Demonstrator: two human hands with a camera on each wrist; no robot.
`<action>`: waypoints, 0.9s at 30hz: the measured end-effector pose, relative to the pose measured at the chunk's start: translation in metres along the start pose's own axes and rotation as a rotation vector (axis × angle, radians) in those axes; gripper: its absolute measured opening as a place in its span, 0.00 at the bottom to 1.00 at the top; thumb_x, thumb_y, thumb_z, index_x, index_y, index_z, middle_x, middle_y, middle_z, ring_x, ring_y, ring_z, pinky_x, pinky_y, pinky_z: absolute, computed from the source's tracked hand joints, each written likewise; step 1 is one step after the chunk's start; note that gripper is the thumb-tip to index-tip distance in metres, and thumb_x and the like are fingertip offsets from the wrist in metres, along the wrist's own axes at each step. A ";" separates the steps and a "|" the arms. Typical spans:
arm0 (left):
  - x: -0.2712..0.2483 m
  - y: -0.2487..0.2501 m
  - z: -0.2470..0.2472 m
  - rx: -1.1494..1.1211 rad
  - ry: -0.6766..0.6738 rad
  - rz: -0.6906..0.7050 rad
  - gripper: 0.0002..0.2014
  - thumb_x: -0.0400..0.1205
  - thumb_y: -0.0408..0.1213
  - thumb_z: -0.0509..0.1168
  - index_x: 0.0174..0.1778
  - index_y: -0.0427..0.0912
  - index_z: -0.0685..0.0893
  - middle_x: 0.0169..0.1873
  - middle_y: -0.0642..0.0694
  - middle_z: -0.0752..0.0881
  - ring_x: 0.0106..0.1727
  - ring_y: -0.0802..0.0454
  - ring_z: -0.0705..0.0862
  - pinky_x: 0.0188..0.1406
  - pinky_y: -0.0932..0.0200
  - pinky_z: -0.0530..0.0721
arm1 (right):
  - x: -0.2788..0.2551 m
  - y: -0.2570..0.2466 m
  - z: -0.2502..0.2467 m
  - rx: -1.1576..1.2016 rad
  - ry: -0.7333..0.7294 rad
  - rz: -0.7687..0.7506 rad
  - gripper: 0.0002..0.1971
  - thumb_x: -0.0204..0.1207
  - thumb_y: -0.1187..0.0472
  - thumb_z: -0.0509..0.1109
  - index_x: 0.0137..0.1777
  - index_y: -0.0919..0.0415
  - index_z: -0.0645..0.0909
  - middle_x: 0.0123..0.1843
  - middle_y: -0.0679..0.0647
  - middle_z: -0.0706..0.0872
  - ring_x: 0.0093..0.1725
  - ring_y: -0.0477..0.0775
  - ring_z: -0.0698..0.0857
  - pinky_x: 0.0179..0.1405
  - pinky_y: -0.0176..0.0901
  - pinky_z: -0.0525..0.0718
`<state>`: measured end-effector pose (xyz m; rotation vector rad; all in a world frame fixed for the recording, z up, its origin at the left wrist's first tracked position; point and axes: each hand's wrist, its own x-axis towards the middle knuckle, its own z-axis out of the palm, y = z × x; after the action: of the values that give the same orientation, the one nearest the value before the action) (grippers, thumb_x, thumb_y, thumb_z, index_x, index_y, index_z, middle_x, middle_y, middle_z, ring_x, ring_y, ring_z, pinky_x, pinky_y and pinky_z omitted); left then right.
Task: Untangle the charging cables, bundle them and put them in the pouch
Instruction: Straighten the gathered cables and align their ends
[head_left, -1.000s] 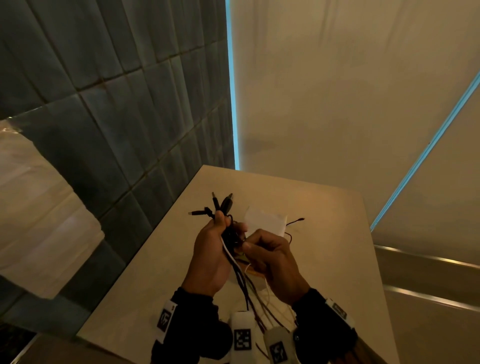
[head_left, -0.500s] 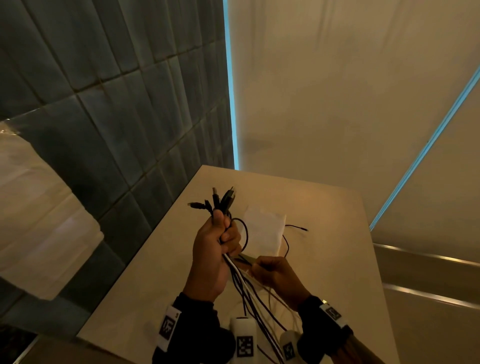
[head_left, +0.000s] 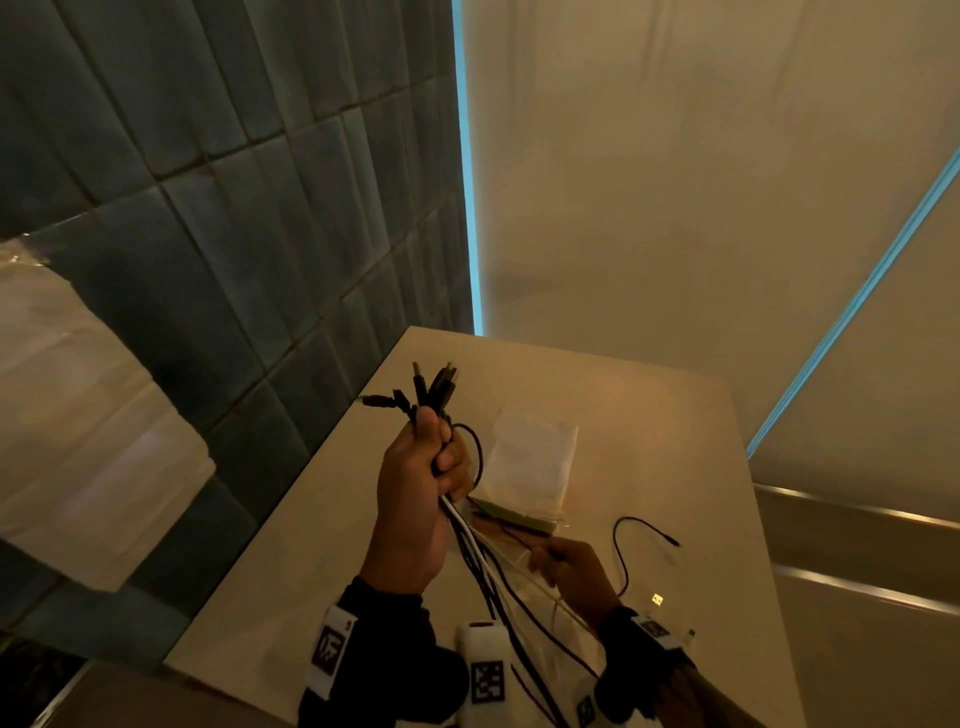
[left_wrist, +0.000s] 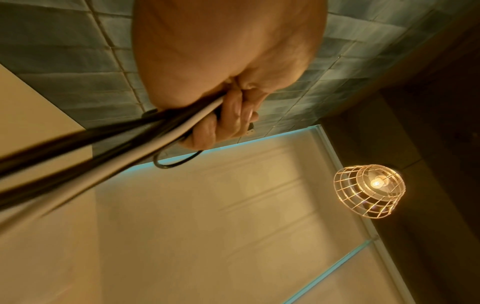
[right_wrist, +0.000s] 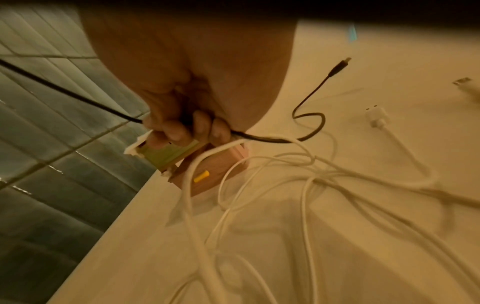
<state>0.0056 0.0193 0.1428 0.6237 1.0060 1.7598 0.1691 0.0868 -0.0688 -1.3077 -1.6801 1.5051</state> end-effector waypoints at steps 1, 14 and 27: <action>0.002 -0.002 -0.001 0.021 0.028 -0.012 0.17 0.89 0.44 0.50 0.35 0.42 0.69 0.20 0.53 0.68 0.17 0.60 0.62 0.18 0.65 0.61 | 0.000 -0.007 -0.002 -0.006 0.043 0.026 0.17 0.78 0.65 0.68 0.27 0.52 0.84 0.25 0.46 0.80 0.28 0.46 0.76 0.34 0.42 0.74; 0.002 -0.019 0.004 0.153 0.142 -0.209 0.14 0.89 0.46 0.51 0.46 0.42 0.75 0.41 0.35 0.91 0.33 0.47 0.82 0.29 0.56 0.74 | -0.040 -0.160 -0.015 0.604 -0.233 -0.257 0.07 0.76 0.73 0.69 0.36 0.70 0.80 0.26 0.54 0.76 0.25 0.48 0.71 0.26 0.37 0.71; -0.008 0.009 0.010 -0.169 -0.093 -0.069 0.15 0.83 0.48 0.55 0.35 0.42 0.70 0.25 0.51 0.68 0.19 0.60 0.62 0.20 0.65 0.63 | -0.016 -0.081 -0.013 0.264 -0.163 -0.234 0.14 0.77 0.61 0.69 0.37 0.74 0.81 0.31 0.58 0.76 0.31 0.46 0.74 0.35 0.34 0.73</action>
<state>0.0114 0.0140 0.1563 0.5520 0.7967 1.7180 0.1621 0.0856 0.0145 -0.8413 -1.6018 1.6591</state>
